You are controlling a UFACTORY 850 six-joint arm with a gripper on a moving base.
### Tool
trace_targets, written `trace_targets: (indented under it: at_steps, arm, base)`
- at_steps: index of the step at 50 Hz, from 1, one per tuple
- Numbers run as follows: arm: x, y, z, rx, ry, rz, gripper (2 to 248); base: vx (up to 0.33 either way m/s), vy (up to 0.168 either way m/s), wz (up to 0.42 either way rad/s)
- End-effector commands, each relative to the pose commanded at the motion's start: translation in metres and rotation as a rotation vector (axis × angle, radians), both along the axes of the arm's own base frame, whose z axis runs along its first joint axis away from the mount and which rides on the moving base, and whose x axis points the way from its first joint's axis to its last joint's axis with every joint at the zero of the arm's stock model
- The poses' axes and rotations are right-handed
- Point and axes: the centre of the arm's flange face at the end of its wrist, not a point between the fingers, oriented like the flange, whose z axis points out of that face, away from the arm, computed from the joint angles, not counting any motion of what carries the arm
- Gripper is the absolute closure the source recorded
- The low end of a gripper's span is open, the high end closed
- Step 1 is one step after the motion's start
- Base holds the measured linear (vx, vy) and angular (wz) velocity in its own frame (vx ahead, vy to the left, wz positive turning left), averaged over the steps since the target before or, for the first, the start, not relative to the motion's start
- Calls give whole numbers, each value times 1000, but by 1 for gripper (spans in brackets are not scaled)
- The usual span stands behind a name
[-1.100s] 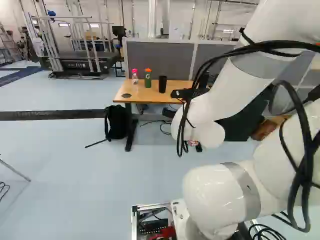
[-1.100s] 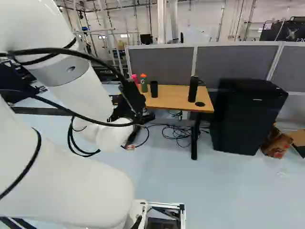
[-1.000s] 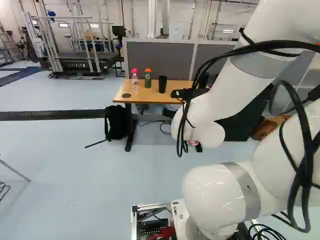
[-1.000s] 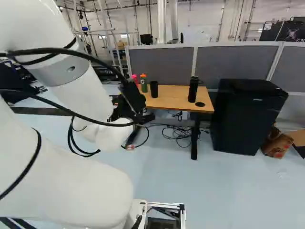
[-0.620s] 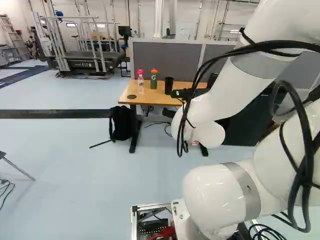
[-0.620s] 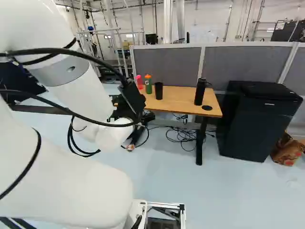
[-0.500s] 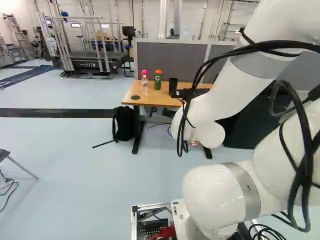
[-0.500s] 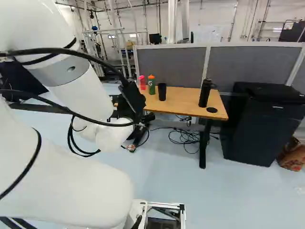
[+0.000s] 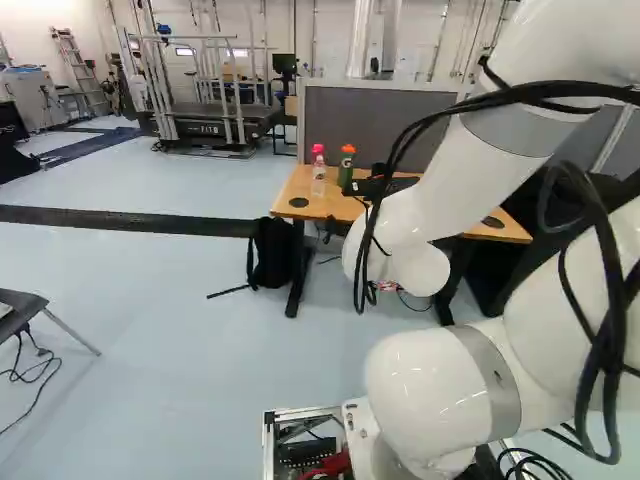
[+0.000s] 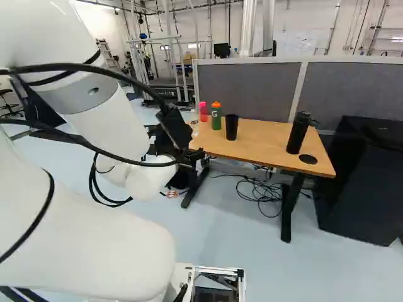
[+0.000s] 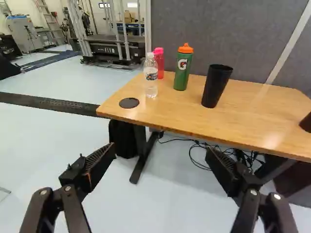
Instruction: Pick up the green bottle from the table
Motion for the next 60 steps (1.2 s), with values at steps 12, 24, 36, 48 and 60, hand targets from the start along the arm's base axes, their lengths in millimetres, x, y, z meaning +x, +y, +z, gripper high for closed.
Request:
trace_targets:
  at_steps: [12,24,36,48,60]
  arm:
    - [0,0,0,0,0,0,3]
    - [0,0,0,0,0,0,3]
    - [0,0,0,0,0,0,3]
    - [0,0,0,0,0,0,3]
    - [0,0,0,0,0,0,3]
  base:
    - [206,69,-22]
    - [199,68,-25]
    - [187,62,-93]
    - [172,8,-270]
    - [125,1,-176]
